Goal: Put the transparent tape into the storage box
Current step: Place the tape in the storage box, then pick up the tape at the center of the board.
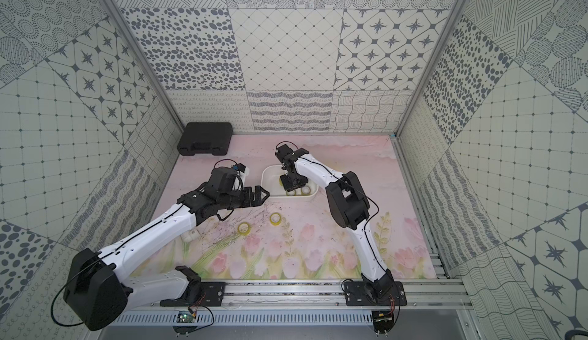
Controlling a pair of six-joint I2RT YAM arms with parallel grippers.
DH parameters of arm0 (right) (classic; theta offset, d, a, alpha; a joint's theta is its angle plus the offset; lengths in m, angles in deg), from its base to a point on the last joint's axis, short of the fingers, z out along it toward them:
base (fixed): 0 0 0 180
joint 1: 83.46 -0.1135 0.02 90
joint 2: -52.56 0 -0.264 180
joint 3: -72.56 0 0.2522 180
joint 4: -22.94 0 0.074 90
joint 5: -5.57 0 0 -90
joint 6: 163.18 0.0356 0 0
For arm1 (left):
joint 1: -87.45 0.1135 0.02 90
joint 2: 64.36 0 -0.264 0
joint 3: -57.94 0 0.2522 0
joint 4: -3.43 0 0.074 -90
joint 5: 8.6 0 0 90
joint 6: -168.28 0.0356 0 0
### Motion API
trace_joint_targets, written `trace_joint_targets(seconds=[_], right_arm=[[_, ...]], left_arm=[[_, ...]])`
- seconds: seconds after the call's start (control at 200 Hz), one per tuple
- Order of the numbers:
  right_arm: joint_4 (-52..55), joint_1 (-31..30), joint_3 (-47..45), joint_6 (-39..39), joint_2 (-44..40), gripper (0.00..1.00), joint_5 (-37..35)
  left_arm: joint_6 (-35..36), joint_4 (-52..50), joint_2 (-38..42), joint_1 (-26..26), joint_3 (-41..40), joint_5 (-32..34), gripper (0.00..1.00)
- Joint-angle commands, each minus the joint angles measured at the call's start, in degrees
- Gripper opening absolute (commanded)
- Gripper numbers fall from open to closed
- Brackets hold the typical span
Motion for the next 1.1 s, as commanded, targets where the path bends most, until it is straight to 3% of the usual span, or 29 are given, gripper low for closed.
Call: trace_joint_targets(seconds=[0.0, 0.265, 0.405, 0.485, 0.695, 0.77, 0.951, 1.096], right_arm=[[0.15, 0.42, 4.84, 1.46, -5.30, 0.46, 1.89], [1.44, 1.82, 7.18, 4.27, -11.73, 0.49, 4.40], [0.94, 1.91, 4.06, 4.26, -15.73, 0.57, 4.11], [-0.25, 1.93, 1.26, 4.45, -17.92, 0.79, 4.43], [-4.52, 2.53, -7.40, 5.33, -23.33, 0.83, 7.30], [-6.52, 3.12, -10.90, 5.76, -25.45, 0.97, 10.29], [-13.05, 6.15, -19.88, 8.78, -31.79, 0.97, 18.44], [-13.85, 7.11, -22.46, 8.68, -34.49, 0.97, 18.61]], left_arm=[[2.35, -4.80, -0.01, -0.18, -0.80, -0.06, 0.99], [2.21, -7.87, -5.39, -6.39, -1.37, 4.82, 0.99], [-0.21, -6.71, -8.94, -7.77, -1.96, 8.19, 0.97], [-0.59, -5.83, -11.07, -8.48, -1.56, 8.99, 0.96], [-0.20, -2.15, -18.46, -9.97, 1.24, 9.00, 0.95], [0.02, -1.65, -20.92, -10.97, 2.51, 8.88, 0.94], [-0.98, -1.26, -24.38, -11.83, 3.88, 9.86, 0.91], [-1.61, -2.47, -25.25, -11.88, 3.91, 10.49, 0.85]])
